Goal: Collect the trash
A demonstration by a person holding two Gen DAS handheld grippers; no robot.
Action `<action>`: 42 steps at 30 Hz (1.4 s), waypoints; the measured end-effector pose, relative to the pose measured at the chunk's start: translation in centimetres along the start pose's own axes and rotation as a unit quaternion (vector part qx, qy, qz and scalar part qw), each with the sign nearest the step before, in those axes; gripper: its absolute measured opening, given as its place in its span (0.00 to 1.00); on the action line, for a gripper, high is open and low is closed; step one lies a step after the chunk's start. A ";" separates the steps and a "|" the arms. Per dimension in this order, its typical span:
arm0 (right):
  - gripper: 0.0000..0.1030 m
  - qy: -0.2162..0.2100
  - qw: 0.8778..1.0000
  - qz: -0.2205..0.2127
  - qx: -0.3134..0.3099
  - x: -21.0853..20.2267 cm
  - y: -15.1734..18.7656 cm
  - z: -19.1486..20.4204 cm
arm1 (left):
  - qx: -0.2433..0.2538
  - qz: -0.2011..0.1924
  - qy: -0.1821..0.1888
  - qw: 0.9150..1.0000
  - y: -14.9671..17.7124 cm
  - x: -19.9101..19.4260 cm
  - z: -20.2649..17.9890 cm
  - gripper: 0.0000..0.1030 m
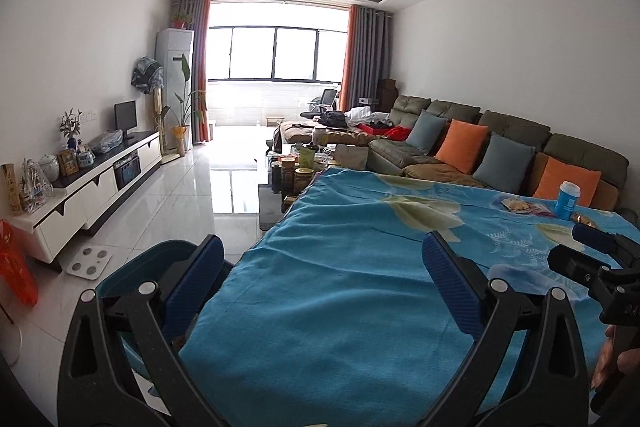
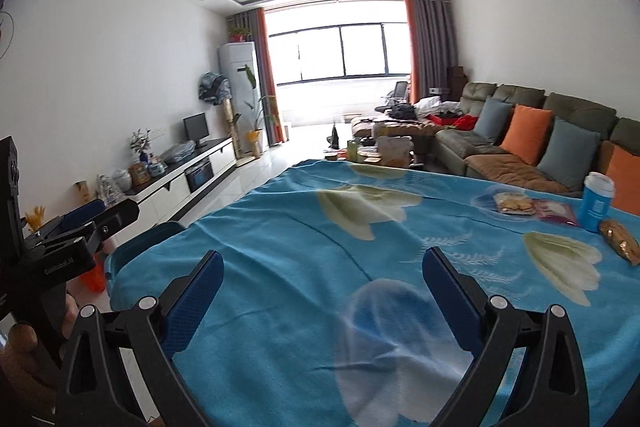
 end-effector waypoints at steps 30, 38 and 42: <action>0.93 0.103 0.991 -0.090 0.011 -5.1 -0.5 -4.0 | 0.039 -0.054 0.028 0.997 -1.5 -0.5 -6.3 0.95; 0.93 0.107 0.990 -0.095 0.008 -5.3 -0.8 -4.0 | 0.037 -0.055 0.026 0.997 -1.5 -0.5 -6.1 0.95; 0.93 0.108 0.989 -0.096 0.006 -5.3 -0.9 -3.9 | 0.038 -0.055 0.026 0.997 -1.6 -0.5 -6.0 0.95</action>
Point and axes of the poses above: each gripper's, at about its wrist camera, not at the fingertips, and x roughly the way its jaws point, z to its left, y to its underside, the point moved 3 cm from there along x, roughly the way its jaws point, and after that the axes turned 12 degrees about x, right-handed, at the moved point
